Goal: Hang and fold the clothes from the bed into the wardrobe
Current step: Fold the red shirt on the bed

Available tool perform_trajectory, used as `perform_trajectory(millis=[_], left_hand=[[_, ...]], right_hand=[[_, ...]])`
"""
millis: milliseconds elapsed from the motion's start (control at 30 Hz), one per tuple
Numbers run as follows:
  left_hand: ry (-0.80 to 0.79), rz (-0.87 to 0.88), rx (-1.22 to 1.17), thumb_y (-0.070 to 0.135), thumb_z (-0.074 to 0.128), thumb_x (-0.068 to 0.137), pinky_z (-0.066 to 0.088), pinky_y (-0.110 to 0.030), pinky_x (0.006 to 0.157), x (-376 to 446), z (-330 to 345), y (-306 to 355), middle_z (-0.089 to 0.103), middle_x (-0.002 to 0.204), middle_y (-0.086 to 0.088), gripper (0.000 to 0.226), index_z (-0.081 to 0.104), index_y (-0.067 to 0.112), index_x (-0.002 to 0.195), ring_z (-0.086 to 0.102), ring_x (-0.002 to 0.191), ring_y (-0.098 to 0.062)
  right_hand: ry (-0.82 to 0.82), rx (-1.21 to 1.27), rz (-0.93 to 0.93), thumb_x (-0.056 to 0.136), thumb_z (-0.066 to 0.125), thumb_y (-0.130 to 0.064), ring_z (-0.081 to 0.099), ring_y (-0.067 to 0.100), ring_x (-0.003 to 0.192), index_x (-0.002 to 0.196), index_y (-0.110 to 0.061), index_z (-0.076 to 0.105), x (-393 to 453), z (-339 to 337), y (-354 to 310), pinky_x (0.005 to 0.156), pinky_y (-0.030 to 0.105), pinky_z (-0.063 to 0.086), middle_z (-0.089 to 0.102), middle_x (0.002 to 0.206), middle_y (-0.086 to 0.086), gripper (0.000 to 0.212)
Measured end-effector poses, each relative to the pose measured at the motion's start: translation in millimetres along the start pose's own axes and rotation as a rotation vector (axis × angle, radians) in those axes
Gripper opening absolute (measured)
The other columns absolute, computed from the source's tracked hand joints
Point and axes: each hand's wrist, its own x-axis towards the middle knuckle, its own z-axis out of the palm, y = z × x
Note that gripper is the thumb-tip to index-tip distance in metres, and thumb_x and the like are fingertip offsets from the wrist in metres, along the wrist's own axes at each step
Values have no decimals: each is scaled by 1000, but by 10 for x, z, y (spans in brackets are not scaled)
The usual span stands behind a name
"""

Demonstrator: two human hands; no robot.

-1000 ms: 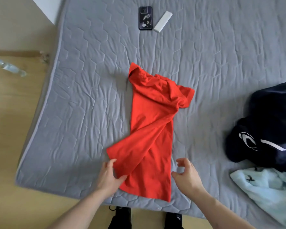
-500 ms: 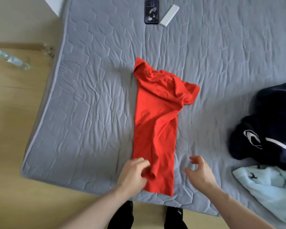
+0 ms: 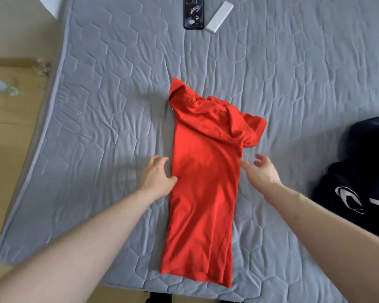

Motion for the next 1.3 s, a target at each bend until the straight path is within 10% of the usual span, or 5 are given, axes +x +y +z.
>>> perform_trajectory(millis=[367, 533, 833, 1167, 1300], left_hand=[[-396, 44, 401, 56, 66, 74, 17, -41, 125, 557, 151, -452, -10, 172, 1, 110, 4, 38, 163, 9, 157, -34], [-447, 76, 400, 53, 66, 79, 19, -40, 124, 572, 37, -399, -9, 172, 0, 107, 4, 35, 164, 12, 157, -34], [-539, 49, 368, 46, 67, 81, 15, -40, 128, 592, -68, -350, -15, 171, 0, 108, -2, 36, 163, 4, 158, -32], [-503, -10, 146, 41, 70, 78, 8, -42, 129, 479, 24, -443, -18, 170, 7, 110, 0, 36, 164, -11, 158, -28], [-238, 31, 9, 35, 71, 80, 25, -35, 123, 47, 173, -546, 27, 166, 0, 86, 36, 25, 157, 27, 152, -25]], right_hand=[[209, 188, 48, 78, 86, -34, 66, 25, 103, 137, -11, 59, 881, 177, -561, 93, 35, 53, 68, 121, 7, 69], [316, 12, -428, 74, 70, -16, 59, -7, 66, 117, -24, 71, 551, 433, -757, 68, 8, 43, 67, 84, -13, 44], [-399, -609, -502, 86, 67, -12, 43, 30, 145, 158, -11, 39, 172, 1328, -665, 121, 32, 29, 41, 159, 14, 77], [20, -210, -616, 82, 63, -4, 56, 11, 127, 143, -30, 54, -299, 843, 108, 100, 33, 52, 46, 146, -18, 67], [22, -245, -366, 83, 70, -13, 59, 8, 118, 147, -29, 47, -530, 607, 659, 93, 33, 52, 51, 136, -12, 70]])
